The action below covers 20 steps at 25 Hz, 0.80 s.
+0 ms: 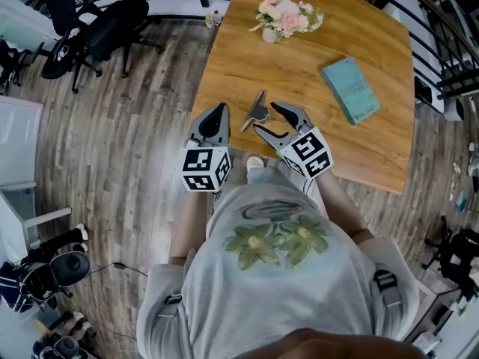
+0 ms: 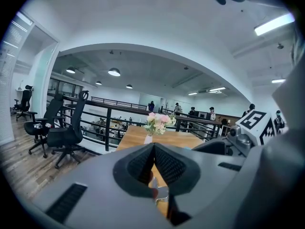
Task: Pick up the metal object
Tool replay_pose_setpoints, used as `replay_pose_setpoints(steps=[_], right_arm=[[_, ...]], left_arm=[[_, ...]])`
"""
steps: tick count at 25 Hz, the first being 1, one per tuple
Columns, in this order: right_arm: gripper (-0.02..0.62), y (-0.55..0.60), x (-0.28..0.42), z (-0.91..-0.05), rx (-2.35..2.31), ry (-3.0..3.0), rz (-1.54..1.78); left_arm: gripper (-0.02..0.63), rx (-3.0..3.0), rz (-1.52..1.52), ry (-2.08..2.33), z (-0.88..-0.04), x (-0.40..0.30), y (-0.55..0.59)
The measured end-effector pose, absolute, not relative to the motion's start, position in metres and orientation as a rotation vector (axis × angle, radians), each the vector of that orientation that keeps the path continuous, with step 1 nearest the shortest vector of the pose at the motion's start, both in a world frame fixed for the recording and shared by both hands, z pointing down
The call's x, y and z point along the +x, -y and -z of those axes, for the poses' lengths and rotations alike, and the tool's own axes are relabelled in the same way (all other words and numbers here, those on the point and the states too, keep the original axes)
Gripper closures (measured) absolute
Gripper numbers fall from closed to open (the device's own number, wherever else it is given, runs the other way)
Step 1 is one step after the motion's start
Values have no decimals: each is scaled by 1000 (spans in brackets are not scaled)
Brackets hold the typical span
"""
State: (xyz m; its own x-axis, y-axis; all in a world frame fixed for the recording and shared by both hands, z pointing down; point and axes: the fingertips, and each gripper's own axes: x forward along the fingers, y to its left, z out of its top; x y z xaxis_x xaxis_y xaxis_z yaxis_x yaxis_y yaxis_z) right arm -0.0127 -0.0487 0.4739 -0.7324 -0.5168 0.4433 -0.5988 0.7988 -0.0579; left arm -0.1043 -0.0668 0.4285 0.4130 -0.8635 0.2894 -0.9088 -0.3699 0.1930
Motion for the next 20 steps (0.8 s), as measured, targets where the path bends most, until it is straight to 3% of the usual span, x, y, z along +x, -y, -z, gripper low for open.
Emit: replay_pose_setpoints(steps=[20], right_arm=[[295,79,-19,-583,573,2377,-333]], left_arm=[[595,2278,-227,1587,-453,-122,127]])
